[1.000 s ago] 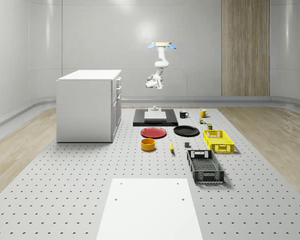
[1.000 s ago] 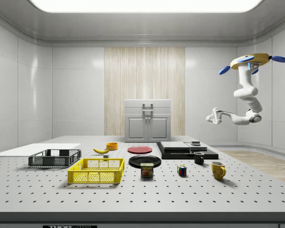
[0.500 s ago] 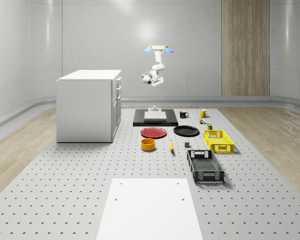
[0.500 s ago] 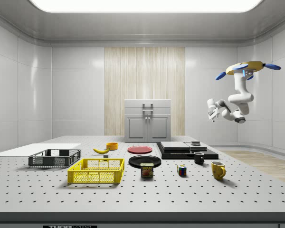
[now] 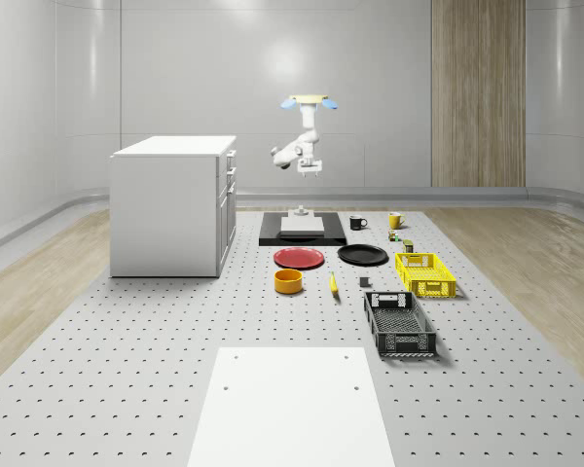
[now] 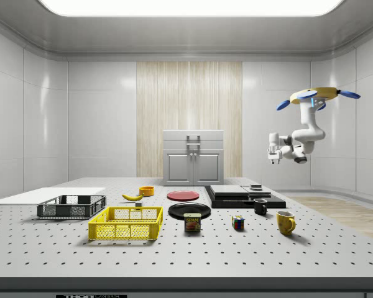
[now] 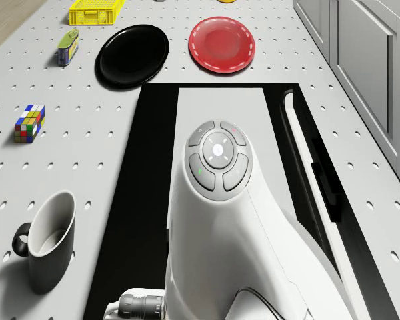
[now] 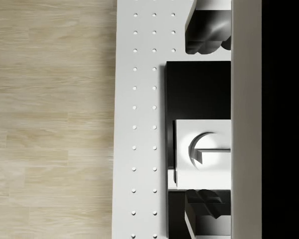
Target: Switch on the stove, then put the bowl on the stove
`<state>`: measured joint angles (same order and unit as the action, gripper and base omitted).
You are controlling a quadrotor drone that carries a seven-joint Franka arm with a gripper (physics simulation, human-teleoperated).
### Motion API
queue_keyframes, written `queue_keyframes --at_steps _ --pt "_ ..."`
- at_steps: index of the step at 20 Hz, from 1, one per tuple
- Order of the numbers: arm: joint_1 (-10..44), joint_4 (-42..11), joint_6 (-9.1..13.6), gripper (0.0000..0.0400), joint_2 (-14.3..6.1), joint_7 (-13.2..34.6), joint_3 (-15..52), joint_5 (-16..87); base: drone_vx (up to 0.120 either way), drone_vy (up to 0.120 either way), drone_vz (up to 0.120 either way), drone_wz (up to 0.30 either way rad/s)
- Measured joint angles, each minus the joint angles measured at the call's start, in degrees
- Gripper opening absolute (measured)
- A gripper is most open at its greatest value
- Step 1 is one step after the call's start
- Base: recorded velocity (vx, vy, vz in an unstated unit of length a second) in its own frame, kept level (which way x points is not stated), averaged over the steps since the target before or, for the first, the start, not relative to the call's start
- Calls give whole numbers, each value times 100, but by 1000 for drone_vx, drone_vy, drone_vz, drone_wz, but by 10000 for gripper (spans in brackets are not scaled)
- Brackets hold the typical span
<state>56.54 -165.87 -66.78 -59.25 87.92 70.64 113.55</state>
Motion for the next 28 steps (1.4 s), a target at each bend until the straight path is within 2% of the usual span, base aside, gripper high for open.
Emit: queue_keyframes --at_steps 5,9,14,21,24,28 --pt "216 -5 -33 400 -185 156 120 -4 120 0 -120 0" --pt "317 -1 -107 400 -320 237 188 -47 120 -110 -120 0" --pt "404 9 -224 400 -478 311 254 -118 120 0 -120 0" --pt "491 23 -403 400 -687 390 329 -225 120 -120 -120 0" --pt "522 29 -480 400 -773 419 357 -270 120 -27 -120 0" --pt "560 37 -581 400 -884 455 392 -328 80 0 -20 0"
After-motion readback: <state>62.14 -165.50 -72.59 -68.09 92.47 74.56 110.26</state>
